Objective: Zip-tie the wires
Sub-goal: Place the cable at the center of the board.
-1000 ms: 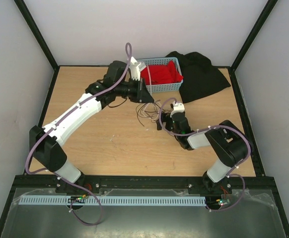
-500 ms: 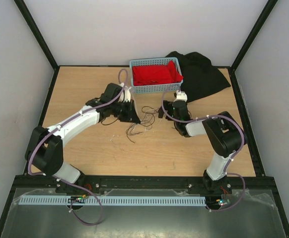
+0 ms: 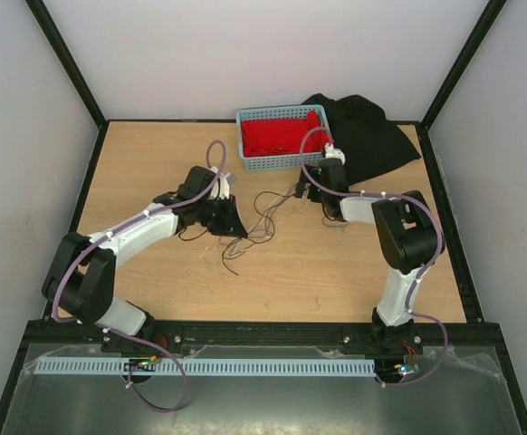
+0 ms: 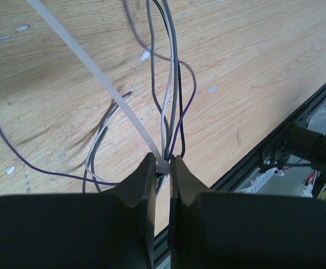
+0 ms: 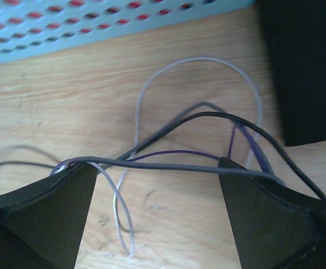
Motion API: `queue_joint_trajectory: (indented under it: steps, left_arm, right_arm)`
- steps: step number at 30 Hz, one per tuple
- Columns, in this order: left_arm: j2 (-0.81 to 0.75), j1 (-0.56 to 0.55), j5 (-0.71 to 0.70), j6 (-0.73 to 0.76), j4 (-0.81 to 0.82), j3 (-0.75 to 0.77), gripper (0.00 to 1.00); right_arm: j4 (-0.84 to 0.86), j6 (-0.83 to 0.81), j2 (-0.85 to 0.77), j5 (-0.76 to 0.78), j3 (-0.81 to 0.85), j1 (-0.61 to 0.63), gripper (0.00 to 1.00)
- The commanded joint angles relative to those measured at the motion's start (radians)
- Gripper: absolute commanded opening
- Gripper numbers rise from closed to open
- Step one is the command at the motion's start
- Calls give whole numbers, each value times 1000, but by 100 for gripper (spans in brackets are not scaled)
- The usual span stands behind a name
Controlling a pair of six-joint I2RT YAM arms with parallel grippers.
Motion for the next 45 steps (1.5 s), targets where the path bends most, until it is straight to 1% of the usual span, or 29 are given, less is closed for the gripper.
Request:
queue_joint_trajectory:
  steps: [1, 2, 5, 8, 12, 16, 21, 26, 29, 33, 34, 37, 42, 45]
  left_arm:
    - [54, -32, -14, 1, 51, -1, 0]
    - [69, -44, -23, 8, 54, 10, 0]
    - [128, -90, -34, 26, 57, 49, 0]
    - [181, -138, -50, 25, 64, 77, 0]
    - [239, -187, -97, 21, 78, 83, 0]
    - [284, -214, -143, -3, 103, 71, 0]
    - [342, -227, -205, -33, 138, 58, 0]
    - [378, -229, -235, -40, 161, 62, 0]
    - [379, -228, -252, -43, 164, 59, 5]
    - [347, -226, -274, -36, 163, 48, 19]
    - [335, -225, -279, -34, 164, 42, 21]
    - [300, -222, -293, -33, 162, 25, 30]
    - [233, -212, -328, -25, 148, -8, 47]
    - [189, -203, -339, -16, 140, -29, 57]
  right_arm:
    - [-125, -12, 44, -16, 12, -95, 99]
    - [-129, -14, 47, -12, 10, -114, 99]
    - [-114, 32, 53, -86, -11, -172, 99]
    - [-112, 75, 56, -124, -20, -214, 99]
    - [-106, 134, 47, -153, -29, -278, 99]
    - [-96, 171, 26, -175, -30, -339, 99]
    - [-123, 130, 8, -191, -6, -361, 99]
    - [-102, 97, -74, -295, -57, -362, 99]
    - [-112, 70, -133, -345, -85, -361, 99]
    - [-156, 23, -216, -364, -102, -361, 99]
    - [-162, 16, -238, -368, -105, -362, 99]
    - [-175, 4, -307, -384, -116, -361, 99]
    - [-213, -15, -411, -353, -129, -362, 99]
    - [-237, -55, -465, -338, -140, -361, 99]
